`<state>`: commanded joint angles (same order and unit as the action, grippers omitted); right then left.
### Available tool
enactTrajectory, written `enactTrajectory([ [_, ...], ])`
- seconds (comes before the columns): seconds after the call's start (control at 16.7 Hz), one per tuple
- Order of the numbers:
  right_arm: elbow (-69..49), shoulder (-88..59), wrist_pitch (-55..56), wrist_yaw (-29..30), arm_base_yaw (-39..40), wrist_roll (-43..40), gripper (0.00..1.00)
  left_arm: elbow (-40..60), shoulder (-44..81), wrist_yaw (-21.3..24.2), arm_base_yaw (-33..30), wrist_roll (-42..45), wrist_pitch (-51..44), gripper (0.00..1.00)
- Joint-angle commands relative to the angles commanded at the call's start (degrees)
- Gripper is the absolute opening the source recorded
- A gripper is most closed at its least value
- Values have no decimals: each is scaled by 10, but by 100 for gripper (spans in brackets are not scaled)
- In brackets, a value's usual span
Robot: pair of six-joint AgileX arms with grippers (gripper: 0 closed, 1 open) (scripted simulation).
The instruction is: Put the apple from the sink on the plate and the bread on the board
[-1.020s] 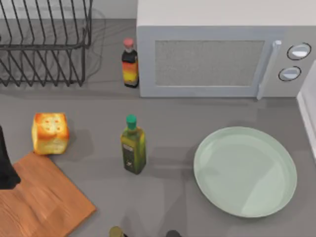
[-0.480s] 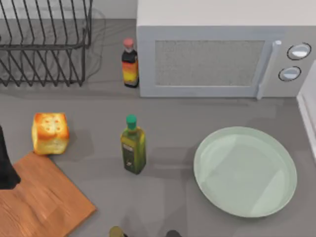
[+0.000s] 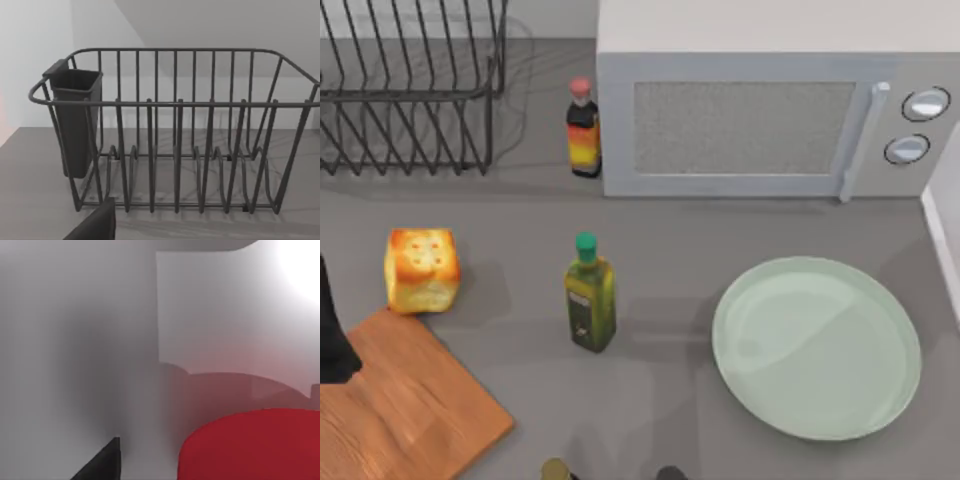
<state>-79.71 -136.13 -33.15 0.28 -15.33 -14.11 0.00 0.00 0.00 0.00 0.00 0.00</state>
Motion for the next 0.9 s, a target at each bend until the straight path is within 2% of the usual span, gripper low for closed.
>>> enactTrajectory([
  [0.3, 6, -7, 8, 0, 0, 0, 100, 0, 0, 0, 0, 0, 0, 100],
  [0.9, 6, -7, 8, 0, 0, 0, 25, 0, 0, 0, 0, 0, 0, 100],
])
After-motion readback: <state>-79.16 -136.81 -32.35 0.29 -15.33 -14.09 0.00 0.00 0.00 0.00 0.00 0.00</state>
